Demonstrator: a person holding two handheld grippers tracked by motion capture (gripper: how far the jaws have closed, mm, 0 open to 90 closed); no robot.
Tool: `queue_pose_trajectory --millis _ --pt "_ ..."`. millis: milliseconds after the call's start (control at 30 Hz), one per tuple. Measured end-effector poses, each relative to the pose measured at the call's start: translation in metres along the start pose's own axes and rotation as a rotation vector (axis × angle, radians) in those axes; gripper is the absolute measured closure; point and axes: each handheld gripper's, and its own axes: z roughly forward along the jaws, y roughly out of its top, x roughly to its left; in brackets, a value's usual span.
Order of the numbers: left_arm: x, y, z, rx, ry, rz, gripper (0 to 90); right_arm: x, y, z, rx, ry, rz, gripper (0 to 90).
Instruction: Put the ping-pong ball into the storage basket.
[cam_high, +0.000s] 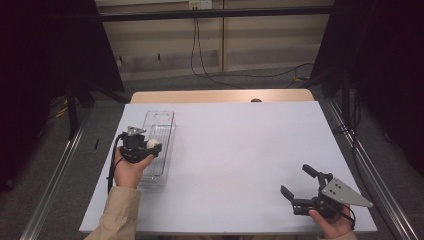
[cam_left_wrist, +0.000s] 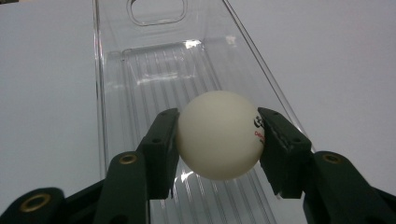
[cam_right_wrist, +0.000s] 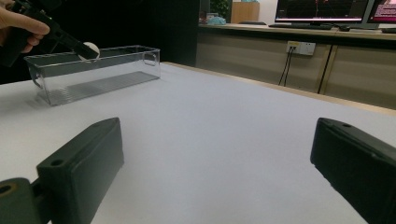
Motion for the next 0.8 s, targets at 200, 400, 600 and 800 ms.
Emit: queue_pose_trajectory --millis 200,400,600,800 --pt "0.0003 -0.0015 0.0008 0.006 0.002 -0.002 50.9 0.0001 0.0002 -0.0002 0.001 -0.001 -0.002 1.9" --pt "0.0006 -0.0028 0.0016 0.005 0.003 -0.009 50.9 0.0004 0.0001 -0.0002 0.002 0.000 0.000 2.0" --pt "0.0017 -0.0036 0.0015 0.014 0.007 0.000 50.9 0.0003 0.0003 -0.0005 0.002 -0.001 0.000 2.0" --pt "0.0019 -0.0042 0.0019 0.011 0.005 -0.004 50.8 0.0003 0.0003 -0.0006 0.001 -0.001 0.000 1.9"
